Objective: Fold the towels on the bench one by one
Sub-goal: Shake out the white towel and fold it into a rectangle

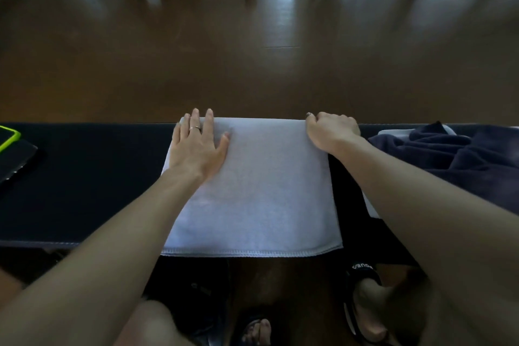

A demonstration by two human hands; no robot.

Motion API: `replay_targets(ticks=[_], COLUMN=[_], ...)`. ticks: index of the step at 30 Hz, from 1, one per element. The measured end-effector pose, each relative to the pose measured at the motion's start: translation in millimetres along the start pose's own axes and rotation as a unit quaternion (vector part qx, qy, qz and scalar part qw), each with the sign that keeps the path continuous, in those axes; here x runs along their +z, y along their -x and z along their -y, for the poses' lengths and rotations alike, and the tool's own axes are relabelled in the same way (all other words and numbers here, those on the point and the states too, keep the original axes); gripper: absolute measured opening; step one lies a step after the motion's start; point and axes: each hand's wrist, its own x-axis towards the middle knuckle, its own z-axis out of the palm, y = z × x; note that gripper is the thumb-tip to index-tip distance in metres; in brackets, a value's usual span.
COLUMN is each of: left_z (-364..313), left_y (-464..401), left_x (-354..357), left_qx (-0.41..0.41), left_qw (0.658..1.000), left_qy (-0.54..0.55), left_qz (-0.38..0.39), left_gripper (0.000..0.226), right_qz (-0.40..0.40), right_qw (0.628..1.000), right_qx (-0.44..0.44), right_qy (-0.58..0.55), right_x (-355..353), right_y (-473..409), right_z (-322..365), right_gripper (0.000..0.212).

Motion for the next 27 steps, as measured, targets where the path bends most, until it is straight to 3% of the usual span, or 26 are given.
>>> replay_targets(ticks=[2, 4, 7, 10, 15, 17, 21, 27], left_z=[-18, -48, -94, -123, -133, -133, -133, -115], left_y=[16, 52, 121, 161, 176, 177, 179, 190], left_x=[-11, -19, -21, -4, 13, 12, 9, -13], left_qx=[0.071, 0.207, 0.374, 0.448, 0.445, 0.441, 0.419, 0.305], left_qw=[0.994, 0.967, 0.921, 0.893, 0.895, 0.897, 0.907, 0.936], left_qy=[0.017, 0.07, 0.079, 0.026, -0.02, -0.021, -0.015, 0.152], left_qz=[-0.076, -0.131, -0.074, -0.018, -0.019, -0.027, -0.042, -0.081], left_gripper=[0.066, 0.052, 0.046, 0.045, 0.022, 0.02, 0.017, 0.011], right_qz=[0.013, 0.025, 0.031, 0.029, 0.016, 0.01, -0.017, -0.066], right_qw=[0.999, 0.99, 0.961, 0.941, 0.923, 0.927, 0.93, 0.928], right_qx=[0.022, 0.045, 0.086, 0.101, 0.103, 0.097, 0.082, 0.03], right_qy=[-0.047, -0.131, -0.26, -0.322, -0.37, -0.363, -0.359, -0.365], right_x=[-6, -12, -19, -19, -16, -15, -20, -32], right_y=[-2, -5, -8, -10, -21, -23, -16, -14], right_z=[-4, -6, -9, -11, -12, -13, -11, -10], right_gripper=[0.054, 0.043, 0.043, 0.043, 0.023, 0.028, 0.012, 0.018])
